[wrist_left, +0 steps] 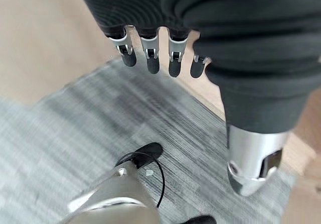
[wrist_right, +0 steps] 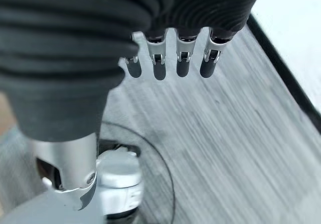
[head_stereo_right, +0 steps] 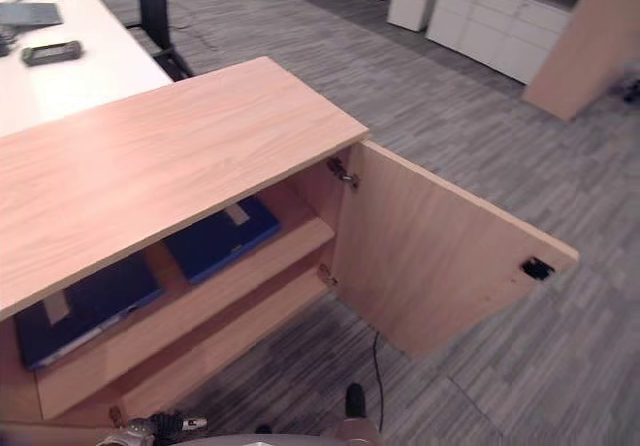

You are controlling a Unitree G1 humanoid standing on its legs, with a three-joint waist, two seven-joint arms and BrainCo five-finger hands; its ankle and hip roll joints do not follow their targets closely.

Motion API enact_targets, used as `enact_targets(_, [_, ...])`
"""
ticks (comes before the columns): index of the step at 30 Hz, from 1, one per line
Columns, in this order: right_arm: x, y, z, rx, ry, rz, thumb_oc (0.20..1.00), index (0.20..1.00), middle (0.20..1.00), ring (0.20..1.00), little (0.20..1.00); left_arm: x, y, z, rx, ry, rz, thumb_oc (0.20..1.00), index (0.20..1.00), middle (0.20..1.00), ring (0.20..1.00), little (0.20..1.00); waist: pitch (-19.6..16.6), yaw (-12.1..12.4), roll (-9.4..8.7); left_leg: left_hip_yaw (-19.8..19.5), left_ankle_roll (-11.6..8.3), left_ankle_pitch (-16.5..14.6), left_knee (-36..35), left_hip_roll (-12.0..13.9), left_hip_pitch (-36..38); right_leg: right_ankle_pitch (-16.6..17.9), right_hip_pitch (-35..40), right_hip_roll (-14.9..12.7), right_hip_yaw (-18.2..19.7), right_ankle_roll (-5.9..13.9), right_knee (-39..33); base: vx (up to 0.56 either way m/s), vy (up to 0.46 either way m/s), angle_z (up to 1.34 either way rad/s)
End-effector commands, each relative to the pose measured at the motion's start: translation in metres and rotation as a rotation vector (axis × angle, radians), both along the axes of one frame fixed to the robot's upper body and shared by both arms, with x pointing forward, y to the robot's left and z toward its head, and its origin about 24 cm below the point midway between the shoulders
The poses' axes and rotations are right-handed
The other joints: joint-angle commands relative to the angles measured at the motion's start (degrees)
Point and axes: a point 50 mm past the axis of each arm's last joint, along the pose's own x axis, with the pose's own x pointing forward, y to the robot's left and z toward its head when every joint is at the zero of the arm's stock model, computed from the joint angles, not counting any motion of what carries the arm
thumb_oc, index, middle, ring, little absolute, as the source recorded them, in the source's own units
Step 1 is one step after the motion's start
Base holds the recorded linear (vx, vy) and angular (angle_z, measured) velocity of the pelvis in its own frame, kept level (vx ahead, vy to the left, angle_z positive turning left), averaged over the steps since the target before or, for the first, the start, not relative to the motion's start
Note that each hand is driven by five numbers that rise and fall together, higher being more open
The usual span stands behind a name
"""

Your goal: Put the empty folder in the office cabinet

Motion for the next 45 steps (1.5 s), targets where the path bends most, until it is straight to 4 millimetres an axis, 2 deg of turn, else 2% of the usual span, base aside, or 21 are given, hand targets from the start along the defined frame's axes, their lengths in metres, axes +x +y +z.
enact_targets(1, [0.020,-0.024,0.010,-0.078,-0.022,-0.035,1.000,1.000,1.000,1.000,1.000,0.001,-0.005,-0.001,-0.009,0.011,-0.019,1.000,1.000,1.000,1.000,1.000,4.1,1.2,3.24,-4.4,-0.90,-5.5,4.7,2.8,-2.4,-6.5,-4.1,1.5,-10.6,0.09,2.7,-0.22,0.041,-0.95])
enact_targets(2, [0.022,-0.029,0.012,-0.092,-0.033,-0.055,1.000,1.000,1.000,1.000,1.000,0.001,-0.006,-0.002,-0.010,0.011,-0.014,1.000,1.000,1.000,1.000,1.000,4.6,1.3,3.82,-3.7,-0.89,-5.7,4.7,3.5,-2.0,-7.3,-3.4,0.2,-11.3,0.07,3.9,-0.26,0.033,-1.19])
enact_targets(3, [0.024,-0.044,0.019,-0.140,-0.075,-0.147,1.000,1.000,1.000,1.000,1.000,-0.004,-0.007,-0.003,-0.015,0.023,0.012,1.000,1.000,1.000,1.000,1.000,4.4,1.3,4.33,-2.7,-0.73,-5.9,4.9,4.4,-1.9,-7.9,-2.0,-2.0,-7.2,-0.24,7.1,-0.14,0.006,-0.73])
enact_targets(6, [0.024,-0.052,0.023,-0.161,-0.102,-0.211,1.000,1.000,1.000,1.000,1.000,-0.007,-0.006,-0.004,-0.004,0.039,0.011,1.000,1.000,1.000,1.000,1.000,2.9,1.4,3.22,-2.0,-0.53,-6.3,5.3,3.6,-2.4,-7.0,1.3,-2.5,-5.2,0.47,4.4,-0.02,-0.012,-0.57])
enact_targets(8, [0.023,-0.054,0.024,-0.166,-0.124,-0.262,1.000,1.000,1.000,1.000,1.000,-0.014,-0.002,-0.004,0.008,0.064,0.016,1.000,1.000,1.000,1.000,1.000,1.1,1.9,1.62,-1.5,-0.45,-6.5,5.2,3.1,-2.2,-7.1,2.7,-0.5,-3.5,0.82,1.5,0.06,-0.066,-0.27])
enact_targets(9, [0.023,-0.054,0.023,-0.165,-0.125,-0.262,1.000,1.000,1.000,1.000,1.000,-0.014,-0.002,-0.004,0.009,0.064,0.016,1.000,1.000,1.000,1.000,1.000,0.9,1.9,1.47,-1.4,-0.45,-6.3,5.2,3.0,-2.5,-6.9,2.4,-0.6,-3.4,0.79,1.4,0.03,-0.117,-0.33])
enact_targets(10, [0.028,-0.059,0.026,-0.184,-0.159,-0.285,1.000,1.000,1.000,1.000,1.000,-0.020,0.003,-0.004,0.025,0.080,0.037,1.000,1.000,1.000,1.000,1.000,-0.2,1.8,0.95,-0.5,-0.63,-6.3,4.9,3.6,-2.3,-6.3,2.6,1.4,-2.9,1.17,-0.5,0.04,-0.106,-0.37])
enact_targets(15, [0.046,-0.074,0.037,-0.237,-0.264,-0.290,1.000,1.000,1.000,1.000,1.000,-0.025,0.005,-0.005,0.036,0.091,0.034,1.000,1.000,1.000,1.000,1.000,-2.3,1.5,0.65,0.2,-1.21,-5.8,3.1,4.6,-1.3,-6.2,3.3,3.4,-2.8,1.06,-2.5,0.06,-0.080,-0.28])
enact_targets(16, [0.060,-0.082,0.044,-0.264,-0.330,-0.268,1.000,1.000,1.000,1.000,1.000,-0.028,0.005,-0.005,0.040,0.101,0.035,1.000,1.000,1.000,1.000,1.000,-2.9,1.3,0.75,0.1,-1.48,-5.7,2.5,5.0,-0.7,-6.6,3.8,4.0,-2.7,0.92,-2.9,0.04,-0.044,-0.11])
enact_targets(17, [0.060,-0.082,0.044,-0.264,-0.329,-0.268,1.000,1.000,1.000,1.000,1.000,-0.028,0.005,-0.005,0.039,0.102,0.035,1.000,1.000,1.000,1.000,1.000,-2.9,1.3,0.78,0.1,-1.50,-5.7,2.4,5.0,-0.5,-6.6,3.9,4.1,-2.7,0.91,-3.0,0.07,-0.080,-0.06])
enact_targets(18, [0.081,-0.090,0.056,-0.306,-0.431,-0.223,1.000,1.000,1.000,1.000,1.000,-0.029,0.003,-0.006,0.035,0.099,0.044,1.000,1.000,1.000,1.000,1.000,-3.3,0.9,1.03,0.3,-1.82,-5.5,1.8,5.5,0.1,-7.0,4.4,4.6,-2.6,0.81,-3.4,0.04,-0.038,-0.02])
enact_targets(19, [0.081,-0.090,0.056,-0.307,-0.430,-0.223,1.000,1.000,1.000,1.000,1.000,-0.029,0.003,-0.006,0.034,0.099,0.044,1.000,1.000,1.000,1.000,1.000,-3.2,1.0,1.08,0.3,-1.84,-5.5,1.7,5.5,0.3,-7.0,4.5,4.6,-2.6,0.80,-3.4,0.05,-0.058,-0.07])
enact_targets(20, [0.090,-0.095,0.063,-0.330,-0.476,-0.199,1.000,1.000,1.000,1.000,1.000,-0.029,0.000,-0.007,0.027,0.098,0.044,1.000,1.000,1.000,1.000,1.000,-3.4,0.8,1.24,0.3,-1.99,-5.4,1.4,5.8,0.6,-7.3,4.7,4.9,-2.5,0.67,-3.5,0.04,-0.048,-0.08])
enact_targets(21, [0.109,-0.102,0.077,-0.372,-0.562,-0.142,1.000,1.000,1.000,1.000,1.000,-0.029,-0.004,-0.008,0.018,0.096,0.043,1.000,1.000,1.000,1.000,1.000,-3.7,0.6,1.57,0.5,-2.30,-5.3,0.9,6.2,1.0,-7.7,5.1,5.4,-2.5,0.55,-3.9,0.04,-0.048,-0.07])
enact_targets(22, [0.109,-0.102,0.078,-0.373,-0.561,-0.142,1.000,1.000,1.000,1.000,1.000,-0.029,-0.004,-0.008,0.017,0.096,0.043,1.000,1.000,1.000,1.000,1.000,-3.7,0.6,1.62,0.5,-2.31,-5.3,0.9,6.2,1.0,-7.7,5.1,5.4,-2.5,0.55,-3.9,0.05,-0.056,-0.01])
enact_targets(23, [0.124,-0.109,0.093,-0.413,-0.632,-0.102,1.000,1.000,1.000,1.000,1.000,-0.030,-0.006,-0.009,0.014,0.100,0.048,1.000,1.000,1.000,1.000,1.000,-4.0,0.5,1.84,0.6,-2.57,-5.2,0.6,6.5,1.3,-8.0,5.4,5.8,-2.6,0.40,-4.1,0.04,-0.039,-0.01])
enact_targets(27, [0.149,-0.120,0.122,-0.474,-0.734,-0.010,1.000,1.000,1.000,1.000,1.000,-0.033,-0.007,-0.010,0.011,0.108,0.053,1.000,1.000,1.000,1.000,1.000,-4.6,0.9,2.30,0.7,-3.17,-4.9,0.2,7.4,1.7,-8.7,6.2,6.7,-3.0,0.03,-4.5,0.04,-0.044,-0.04])
enact_targets(31, [0.176,-0.122,0.145,-0.480,-0.819,0.078,1.000,1.000,1.000,1.000,1.000,-0.032,-0.010,-0.010,-0.001,0.111,0.046,1.000,1.000,1.000,1.000,1.000,-4.8,1.3,2.52,0.9,-3.69,-4.6,-0.1,8.0,2.2,-9.3,6.7,7.3,-3.2,-0.31,-4.5,0.02,-0.027,0.00])
enact_targets(32, [0.177,-0.122,0.145,-0.480,-0.818,0.078,1.000,1.000,1.000,1.000,1.000,-0.032,-0.010,-0.010,-0.001,0.111,0.047,1.000,1.000,1.000,1.000,1.000,-4.7,1.3,2.56,0.9,-3.70,-4.6,-0.1,8.1,2.2,-9.3,6.7,7.3,-3.2,-0.32,-4.5,0.00,0.000,0.00])
enact_targets(35, [0.207,-0.113,0.172,-0.458,-0.939,0.201,1.000,1.000,1.000,1.000,1.000,-0.035,-0.016,-0.012,-0.024,0.118,0.032,1.000,1.000,1.000,1.000,1.000,-4.9,1.8,2.92,0.7,-4.25,-4.1,-0.3,8.6,2.3,-10.1,7.5,7.9,-3.6,-0.75,-4.5,0.02,-0.025,-0.03])
enact_targets(45, [0.247,-0.101,0.198,-0.438,-1.029,0.284,1.000,1.000,1.000,1.000,1.000,-0.043,-0.019,-0.014,-0.036,0.139,0.020,1.000,1.000,1.000,1.000,1.000,-5.1,3.5,3.36,-0.3,-4.99,-3.3,-0.7,9.1,2.4,-11.2,8.8,8.3,-4.9,-1.34,-4.5,0.00,-0.004,0.01])
